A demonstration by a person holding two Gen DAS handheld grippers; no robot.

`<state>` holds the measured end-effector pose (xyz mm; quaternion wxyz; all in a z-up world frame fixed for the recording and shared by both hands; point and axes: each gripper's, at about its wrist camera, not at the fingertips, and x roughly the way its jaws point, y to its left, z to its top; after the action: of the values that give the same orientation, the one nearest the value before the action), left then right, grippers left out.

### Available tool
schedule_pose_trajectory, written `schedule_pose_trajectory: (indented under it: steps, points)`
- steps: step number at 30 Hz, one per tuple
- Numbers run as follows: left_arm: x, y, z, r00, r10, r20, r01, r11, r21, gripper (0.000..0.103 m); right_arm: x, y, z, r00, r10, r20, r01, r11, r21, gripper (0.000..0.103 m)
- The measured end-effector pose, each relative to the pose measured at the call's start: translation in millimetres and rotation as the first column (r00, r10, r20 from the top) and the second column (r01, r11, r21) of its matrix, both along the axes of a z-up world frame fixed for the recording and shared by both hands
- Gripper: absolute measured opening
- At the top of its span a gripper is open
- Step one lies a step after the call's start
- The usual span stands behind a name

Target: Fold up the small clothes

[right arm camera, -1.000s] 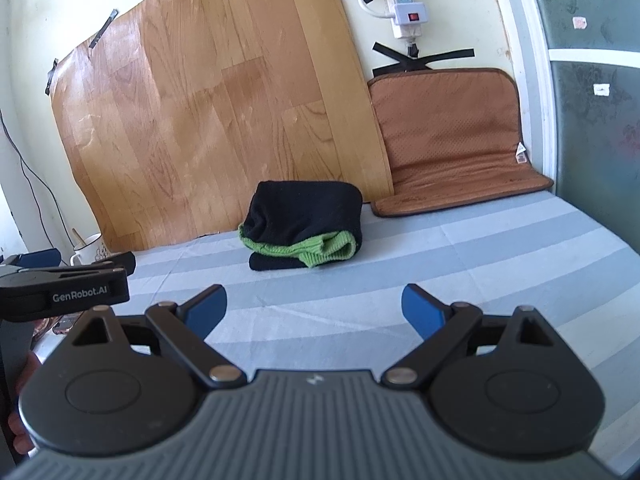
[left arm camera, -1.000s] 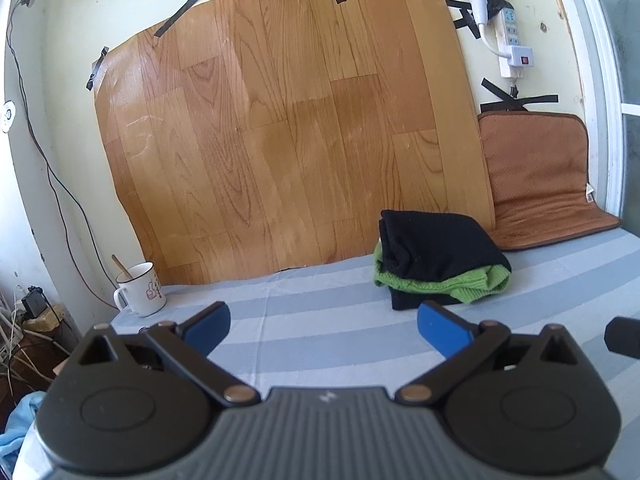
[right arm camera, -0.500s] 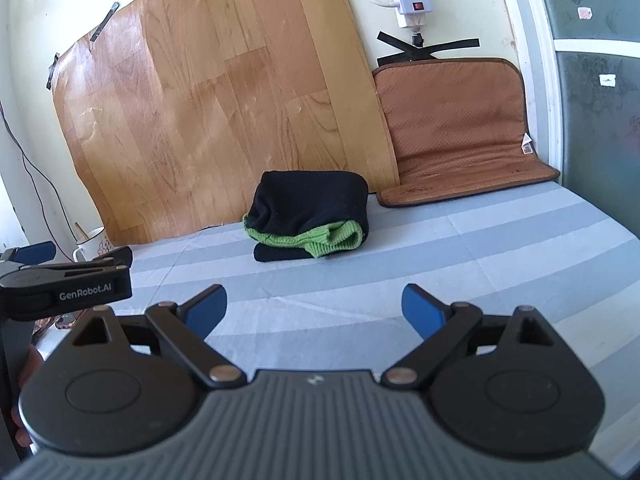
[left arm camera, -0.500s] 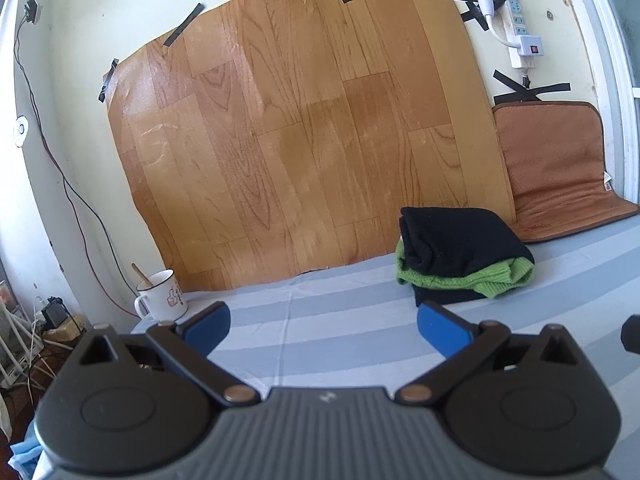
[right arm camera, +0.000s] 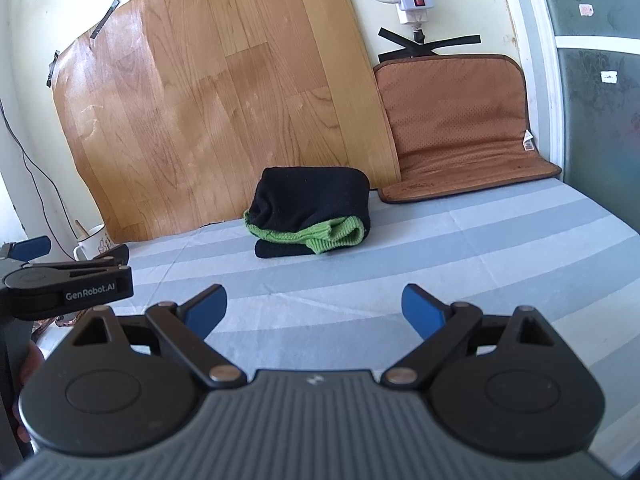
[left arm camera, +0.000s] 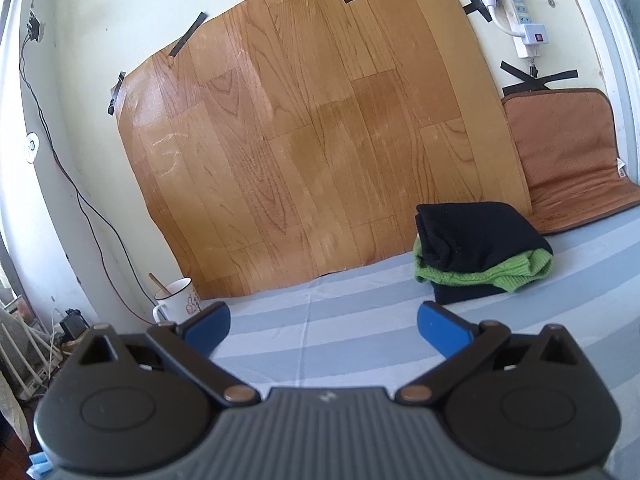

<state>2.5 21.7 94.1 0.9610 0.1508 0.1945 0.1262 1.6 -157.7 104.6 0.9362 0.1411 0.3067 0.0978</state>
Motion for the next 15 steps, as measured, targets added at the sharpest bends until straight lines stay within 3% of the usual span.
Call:
schedule_pose_trajectory:
  steps: [15]
  points:
    - [3.5, -4.7, -7.1, 1.0, 0.002, -0.018, -0.001, 0.999, 0.038, 0.103, 0.1, -1.4, -4.8, 1.0, -0.001, -0.011, 0.001, 1.0, 0.007, 0.096]
